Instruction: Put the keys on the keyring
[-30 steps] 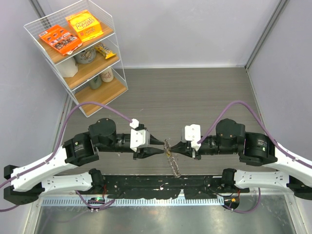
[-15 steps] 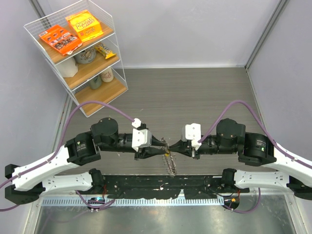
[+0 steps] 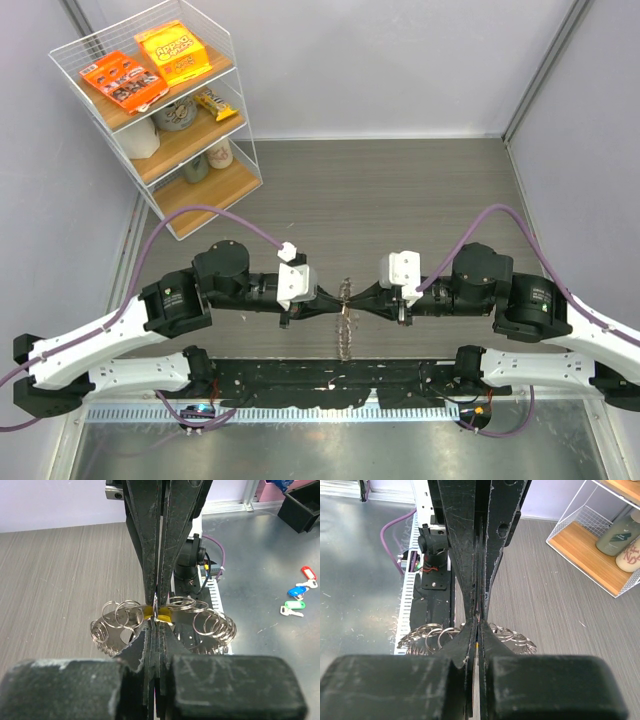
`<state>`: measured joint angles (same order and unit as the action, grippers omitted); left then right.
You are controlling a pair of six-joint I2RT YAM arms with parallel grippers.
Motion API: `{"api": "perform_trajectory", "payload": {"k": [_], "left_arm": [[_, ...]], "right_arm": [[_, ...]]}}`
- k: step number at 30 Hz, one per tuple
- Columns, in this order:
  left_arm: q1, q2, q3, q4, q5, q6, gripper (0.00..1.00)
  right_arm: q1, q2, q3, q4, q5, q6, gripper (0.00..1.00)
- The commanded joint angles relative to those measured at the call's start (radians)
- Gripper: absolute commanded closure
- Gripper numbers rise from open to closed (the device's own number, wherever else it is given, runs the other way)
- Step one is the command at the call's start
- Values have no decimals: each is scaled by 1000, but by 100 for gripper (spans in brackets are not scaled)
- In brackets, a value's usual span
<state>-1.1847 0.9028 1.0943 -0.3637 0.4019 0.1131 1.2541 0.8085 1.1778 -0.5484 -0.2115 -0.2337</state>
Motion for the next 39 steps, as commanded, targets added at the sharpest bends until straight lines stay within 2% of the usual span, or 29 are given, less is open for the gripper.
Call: {"api": "perform_trajectory", "payload": {"k": [1,7,13,21,34,39], "left_arm": [[-3,5,19,49,11,-3,100],[-1,4,19,54,11,-7,100],[-1,-1,16,57,11,-9,100],[-3,-2,15,55,12,-9,100],[-3,-2,9,60,9,-9,100],[-1,-10,4,58,5,-9,100]], "right_arm": [[4,-25,-6,108,-20,8,94],[4,-48,-56,182,-31,23,94],[4,-101,-180,399,-34,34,95],[4,-137,-271,591,-26,39,95],[4,-163,-354,780,38,80,95],[5,-158,-365,795,50,86,95]]}}
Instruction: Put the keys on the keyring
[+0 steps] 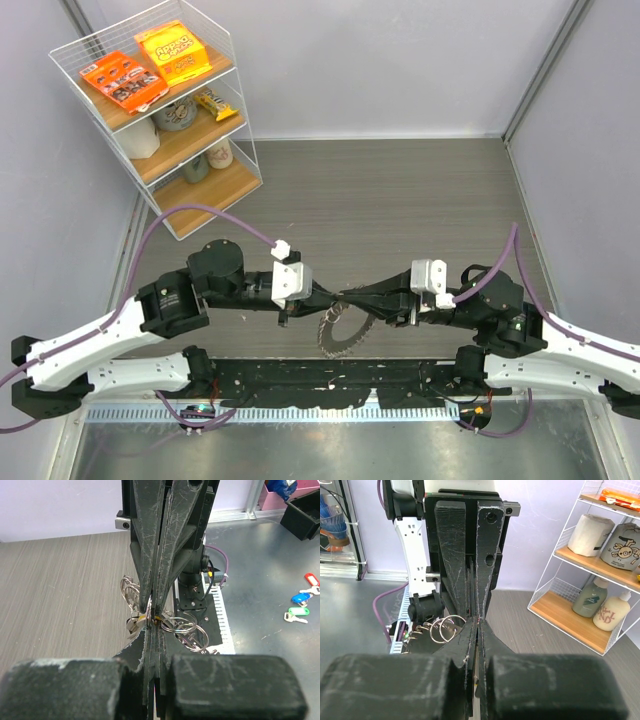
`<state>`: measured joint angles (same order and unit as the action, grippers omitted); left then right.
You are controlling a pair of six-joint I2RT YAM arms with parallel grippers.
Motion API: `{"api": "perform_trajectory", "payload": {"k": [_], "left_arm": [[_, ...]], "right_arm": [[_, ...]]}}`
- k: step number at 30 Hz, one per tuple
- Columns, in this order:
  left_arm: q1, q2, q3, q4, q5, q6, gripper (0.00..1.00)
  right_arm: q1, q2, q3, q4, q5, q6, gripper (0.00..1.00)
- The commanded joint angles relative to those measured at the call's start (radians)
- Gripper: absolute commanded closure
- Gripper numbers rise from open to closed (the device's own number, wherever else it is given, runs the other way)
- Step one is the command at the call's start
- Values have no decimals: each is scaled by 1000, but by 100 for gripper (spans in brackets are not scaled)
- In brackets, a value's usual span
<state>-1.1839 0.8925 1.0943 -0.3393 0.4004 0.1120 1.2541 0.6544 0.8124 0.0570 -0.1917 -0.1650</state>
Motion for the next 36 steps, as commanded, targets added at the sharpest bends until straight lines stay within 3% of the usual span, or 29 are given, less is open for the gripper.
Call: {"api": "perform_trajectory", "payload": {"k": [1,5,9,13,25,33,36], "left_arm": [[-2,-3,3,34,5,-8,100],[-2,-18,-5,36,-9,-9,98],[-3,-52,-27,39,-63,-8,75],[-3,-107,-53,34,-153,-8,66],[-2,-297,-188,95,-432,-51,61],[-3,-375,-257,85,-492,-94,61],[-3,-406,-280,85,-499,-100,61]], "right_arm": [[5,-7,-2,190,37,18,95],[5,-16,5,167,75,1,95],[5,-12,33,107,103,-13,95],[5,-4,42,70,132,-21,95],[4,71,37,6,333,-21,95],[-7,218,67,21,445,22,95],[-19,273,48,99,449,38,94]]}}
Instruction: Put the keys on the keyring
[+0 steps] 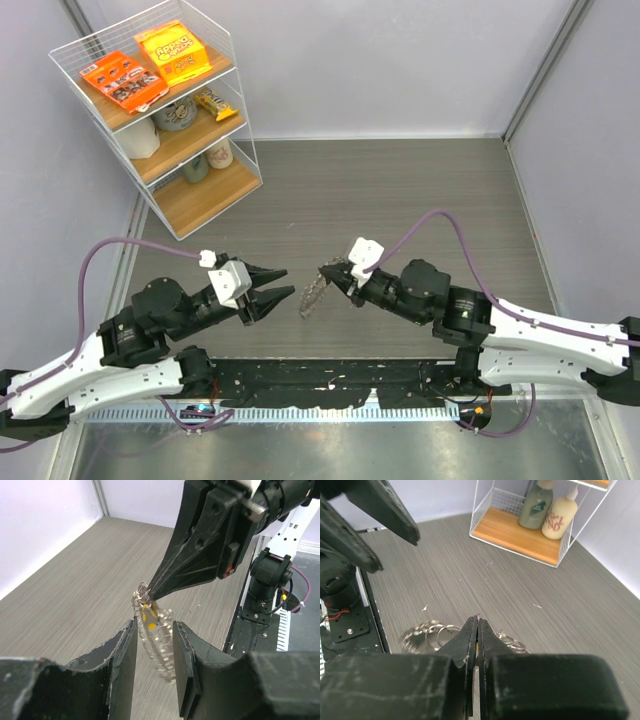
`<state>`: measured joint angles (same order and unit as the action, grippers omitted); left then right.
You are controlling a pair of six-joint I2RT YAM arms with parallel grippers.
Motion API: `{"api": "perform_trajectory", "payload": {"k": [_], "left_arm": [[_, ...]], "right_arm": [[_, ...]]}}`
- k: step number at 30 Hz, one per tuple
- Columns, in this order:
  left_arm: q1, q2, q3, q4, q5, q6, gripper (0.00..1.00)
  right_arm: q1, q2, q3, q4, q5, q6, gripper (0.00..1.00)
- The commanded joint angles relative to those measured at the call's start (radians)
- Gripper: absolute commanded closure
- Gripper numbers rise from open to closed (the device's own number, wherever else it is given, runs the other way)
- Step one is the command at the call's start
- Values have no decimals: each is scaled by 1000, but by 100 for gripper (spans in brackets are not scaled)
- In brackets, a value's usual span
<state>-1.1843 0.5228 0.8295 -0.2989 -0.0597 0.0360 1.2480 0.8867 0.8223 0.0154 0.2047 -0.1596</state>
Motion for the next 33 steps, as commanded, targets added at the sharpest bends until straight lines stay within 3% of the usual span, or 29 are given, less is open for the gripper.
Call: {"api": "perform_trajectory", "payload": {"k": [1,9,16,23,33], "left_arm": [[-1,-44,-20,43,-42,-24,60],[-1,-67,-44,34,-48,-30,60],[-1,-93,-44,24,-55,-24,60],[-3,-129,-70,24,-66,-21,60],[-3,-89,-75,41,-49,-18,59]], "right_arm": [[-18,67,23,162,52,32,94],[-232,339,26,455,-160,63,95],[-303,604,121,569,-294,60,94],[-305,591,-6,618,-338,78,94],[-305,462,-397,660,-225,222,95]]}}
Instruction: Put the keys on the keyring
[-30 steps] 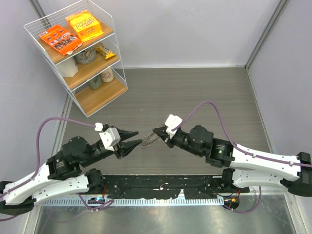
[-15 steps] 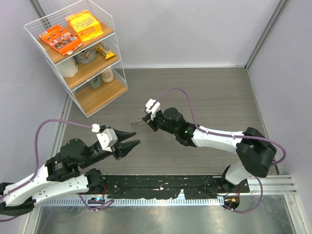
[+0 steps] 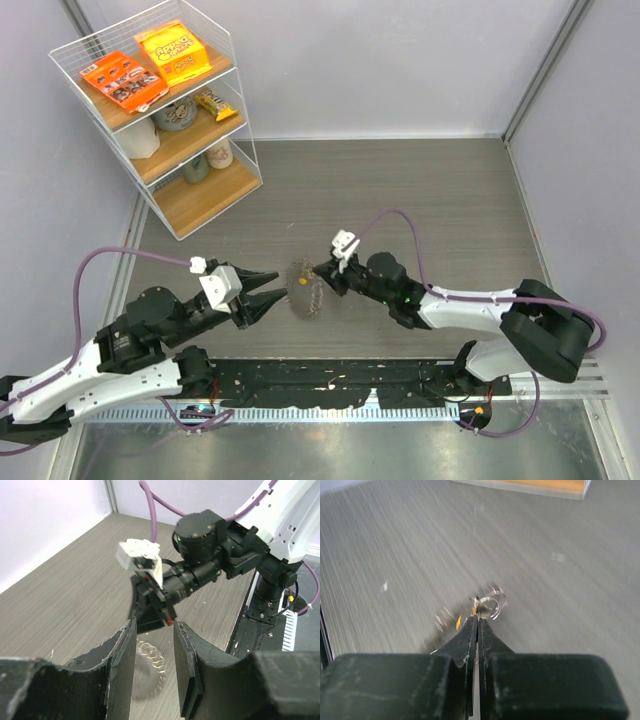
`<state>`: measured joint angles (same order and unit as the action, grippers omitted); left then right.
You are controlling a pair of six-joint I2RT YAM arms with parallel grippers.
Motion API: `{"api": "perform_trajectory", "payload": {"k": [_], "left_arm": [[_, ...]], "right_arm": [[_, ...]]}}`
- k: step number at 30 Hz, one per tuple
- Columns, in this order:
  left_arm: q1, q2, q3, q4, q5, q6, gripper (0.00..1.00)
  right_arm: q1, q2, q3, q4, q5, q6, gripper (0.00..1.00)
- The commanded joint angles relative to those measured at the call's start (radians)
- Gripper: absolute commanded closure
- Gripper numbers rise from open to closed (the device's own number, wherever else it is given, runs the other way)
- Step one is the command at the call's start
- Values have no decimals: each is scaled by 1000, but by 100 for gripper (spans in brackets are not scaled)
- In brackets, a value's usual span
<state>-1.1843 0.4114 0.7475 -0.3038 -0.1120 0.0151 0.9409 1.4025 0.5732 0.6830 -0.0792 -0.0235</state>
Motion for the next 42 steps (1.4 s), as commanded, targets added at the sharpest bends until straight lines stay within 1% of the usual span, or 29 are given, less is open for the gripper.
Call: {"api": "perform_trajectory", "payload": {"k": [1,2,6,9,11,12,15,22,23,24,25,26,28,32,36,38,42], "left_arm": [[0,29,9,49,6,5,59],[-3,33,10,52,11,6,59],[-3,52,15,66,17,11,59],[-1,67,21,77,23,11,59],[-1,76,23,78,26,13,59],[0,82,26,80,28,13,59],[-1,92,27,80,32,14,59],[-1,87,7,83,28,2,59],[-3,84,3,86,28,-3,59],[-1,81,0,88,28,-6,59],[-1,81,-3,85,26,-9,59],[-3,81,-4,81,28,-10,59],[-1,78,-4,77,26,-9,59],[-3,73,0,68,26,-9,59],[-1,75,6,71,28,-10,59],[-3,79,6,75,29,-9,59],[-1,96,23,69,28,-9,59]], "right_arm": [[4,-71,-173,-8,70,99,95],[3,-100,-208,-8,109,108,94],[3,-186,-288,-20,186,157,95],[2,-226,-292,-62,260,177,95],[2,-226,-266,-101,308,195,94],[-1,-215,-236,-150,346,207,94],[-19,-186,-136,-241,392,223,94],[-85,-110,-52,-286,383,252,94],[-91,-103,-47,-289,384,263,92],[-93,-88,-47,-289,381,269,85],[-99,-82,-49,-289,380,284,81],[-102,-73,-52,-289,378,290,72],[-103,-66,-58,-287,375,296,63],[-105,-91,-75,-293,389,304,57],[-105,-184,-59,-338,407,257,52],[-103,-232,-24,-404,410,225,50],[-105,-318,48,-555,423,185,41]]}}
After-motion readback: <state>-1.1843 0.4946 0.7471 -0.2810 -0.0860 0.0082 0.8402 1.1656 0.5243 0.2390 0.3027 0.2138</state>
